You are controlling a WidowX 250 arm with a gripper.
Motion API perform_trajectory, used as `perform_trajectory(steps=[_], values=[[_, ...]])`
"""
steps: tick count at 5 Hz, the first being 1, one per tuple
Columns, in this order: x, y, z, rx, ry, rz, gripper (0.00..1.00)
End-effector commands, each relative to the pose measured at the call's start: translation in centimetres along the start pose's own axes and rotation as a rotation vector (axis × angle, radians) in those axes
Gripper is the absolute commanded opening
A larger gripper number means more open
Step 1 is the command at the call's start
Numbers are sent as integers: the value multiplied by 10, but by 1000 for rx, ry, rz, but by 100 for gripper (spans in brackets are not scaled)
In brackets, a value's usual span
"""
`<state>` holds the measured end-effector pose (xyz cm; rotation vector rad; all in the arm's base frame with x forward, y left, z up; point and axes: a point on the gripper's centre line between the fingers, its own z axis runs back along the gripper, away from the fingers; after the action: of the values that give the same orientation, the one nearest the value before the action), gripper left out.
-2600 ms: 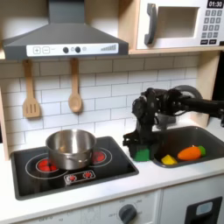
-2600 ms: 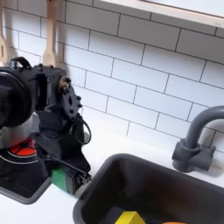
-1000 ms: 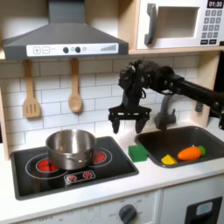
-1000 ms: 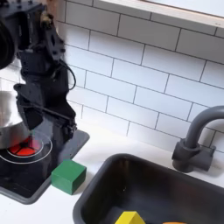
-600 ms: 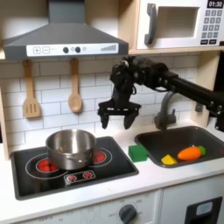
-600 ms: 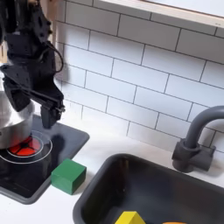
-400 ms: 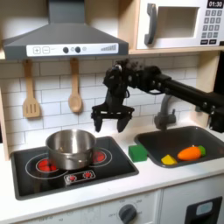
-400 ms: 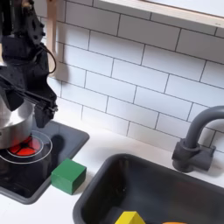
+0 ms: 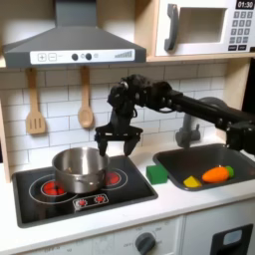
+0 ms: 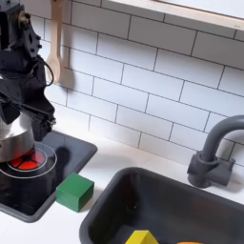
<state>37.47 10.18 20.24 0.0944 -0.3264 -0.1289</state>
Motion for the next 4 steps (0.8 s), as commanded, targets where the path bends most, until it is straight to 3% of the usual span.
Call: perform_trajectory(steps=[1, 2, 4], values=[[-2, 7, -23, -24, 46, 17, 29], [-3, 6, -31, -25, 66, 19, 0], [-5, 4, -31, -32, 66, 26, 0]])
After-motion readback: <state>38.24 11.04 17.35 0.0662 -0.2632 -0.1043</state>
